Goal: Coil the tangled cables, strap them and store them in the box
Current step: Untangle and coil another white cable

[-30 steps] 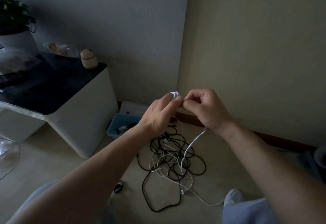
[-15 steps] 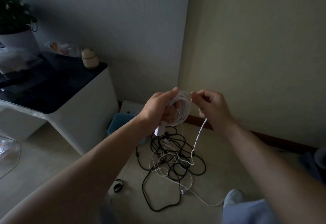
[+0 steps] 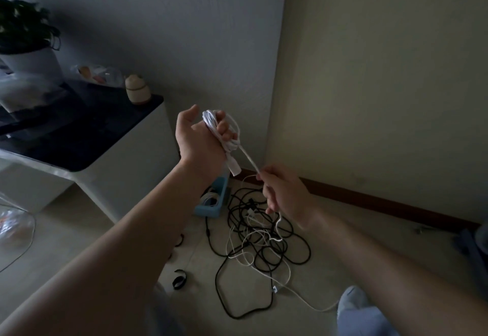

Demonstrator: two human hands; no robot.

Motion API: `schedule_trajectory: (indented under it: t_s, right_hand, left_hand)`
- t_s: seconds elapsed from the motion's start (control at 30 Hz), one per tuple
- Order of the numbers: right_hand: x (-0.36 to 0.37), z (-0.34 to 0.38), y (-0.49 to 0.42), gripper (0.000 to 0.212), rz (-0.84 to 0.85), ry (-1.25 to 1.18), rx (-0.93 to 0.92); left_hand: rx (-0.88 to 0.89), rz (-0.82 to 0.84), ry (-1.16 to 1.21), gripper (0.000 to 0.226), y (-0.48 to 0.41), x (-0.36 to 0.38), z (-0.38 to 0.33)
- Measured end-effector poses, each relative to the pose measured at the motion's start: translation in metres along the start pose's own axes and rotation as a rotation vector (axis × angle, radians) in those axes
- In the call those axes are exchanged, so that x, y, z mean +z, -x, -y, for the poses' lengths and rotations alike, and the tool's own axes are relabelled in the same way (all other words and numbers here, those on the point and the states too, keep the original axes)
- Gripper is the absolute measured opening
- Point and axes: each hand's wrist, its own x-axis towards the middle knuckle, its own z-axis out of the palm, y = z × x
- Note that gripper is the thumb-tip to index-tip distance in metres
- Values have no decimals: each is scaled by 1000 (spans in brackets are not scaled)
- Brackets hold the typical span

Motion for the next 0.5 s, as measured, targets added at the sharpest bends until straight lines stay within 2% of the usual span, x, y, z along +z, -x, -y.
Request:
schedule_trajectory:
  t_s: [0.23, 0.33, 0.43, 0.5]
  right_hand:
    - [6, 25, 13, 21, 87, 120, -168]
    - [1, 42, 17, 23, 67, 203, -295]
    - [-10, 55, 16, 13, -65, 278, -384]
    - [-19, 61, 15, 9, -124, 297, -408]
  left_hand:
    - [185, -22, -473, 32, 0, 4, 8]
    - [124, 19, -632, 48, 7, 6, 24]
    - [25, 113, -745, 61, 15, 5, 40]
    - [11, 188, -901, 72, 20, 5, 49]
